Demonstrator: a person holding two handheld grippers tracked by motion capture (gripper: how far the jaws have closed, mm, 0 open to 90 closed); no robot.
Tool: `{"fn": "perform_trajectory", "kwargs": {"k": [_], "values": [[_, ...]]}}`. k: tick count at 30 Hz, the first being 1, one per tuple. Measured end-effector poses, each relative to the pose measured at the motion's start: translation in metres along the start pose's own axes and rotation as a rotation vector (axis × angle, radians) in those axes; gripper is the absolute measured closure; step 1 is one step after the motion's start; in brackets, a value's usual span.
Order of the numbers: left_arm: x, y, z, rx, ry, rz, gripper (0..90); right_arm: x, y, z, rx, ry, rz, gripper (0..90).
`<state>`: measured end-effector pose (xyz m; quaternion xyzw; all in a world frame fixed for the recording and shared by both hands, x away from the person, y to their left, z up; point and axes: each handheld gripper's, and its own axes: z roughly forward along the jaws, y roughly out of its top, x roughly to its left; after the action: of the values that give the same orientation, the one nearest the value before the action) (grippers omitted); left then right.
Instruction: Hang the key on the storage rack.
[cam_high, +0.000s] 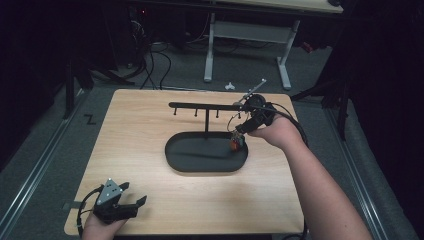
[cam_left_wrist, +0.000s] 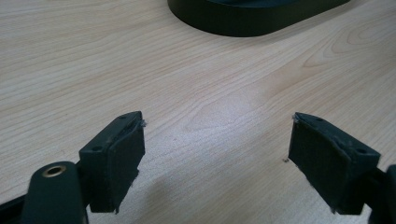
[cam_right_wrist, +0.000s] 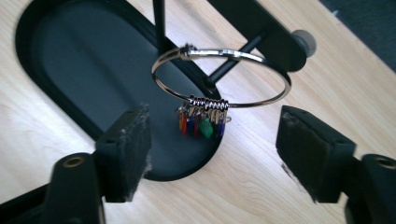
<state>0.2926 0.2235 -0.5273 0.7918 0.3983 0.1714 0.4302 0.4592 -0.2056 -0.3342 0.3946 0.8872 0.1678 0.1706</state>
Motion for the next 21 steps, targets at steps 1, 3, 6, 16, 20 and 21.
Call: {"fn": "perform_trajectory", "kwargs": {"k": [1, 3, 6, 16, 20, 21], "values": [[0.000, 0.000, 0.000, -0.001, 0.000, 0.000, 19.1, 0.001, -0.003, 0.002, -0.003, -0.008, -0.013, 22.6], [0.000, 0.000, 0.000, 0.001, -0.001, 0.001, 19.1, 0.003, -0.008, 0.005, -0.016, -0.013, -0.012, 18.7], [-0.001, 0.000, 0.000, 0.004, -0.002, 0.002, 19.1, 0.007, -0.016, 0.008, -0.055, -0.025, -0.012, 14.6], [-0.001, 0.000, 0.001, 0.011, -0.006, 0.008, 19.1, 0.022, -0.056, 0.027, -0.144, -0.011, 0.031, 0.1], [-0.002, 0.000, 0.002, 0.014, -0.006, 0.009, 19.1, 0.031, -0.076, 0.038, -0.179, 0.007, 0.049, 0.1], [-0.002, 0.000, 0.002, 0.014, -0.006, 0.010, 19.1, 0.034, -0.083, 0.041, -0.192, 0.020, 0.061, 0.0]]}}
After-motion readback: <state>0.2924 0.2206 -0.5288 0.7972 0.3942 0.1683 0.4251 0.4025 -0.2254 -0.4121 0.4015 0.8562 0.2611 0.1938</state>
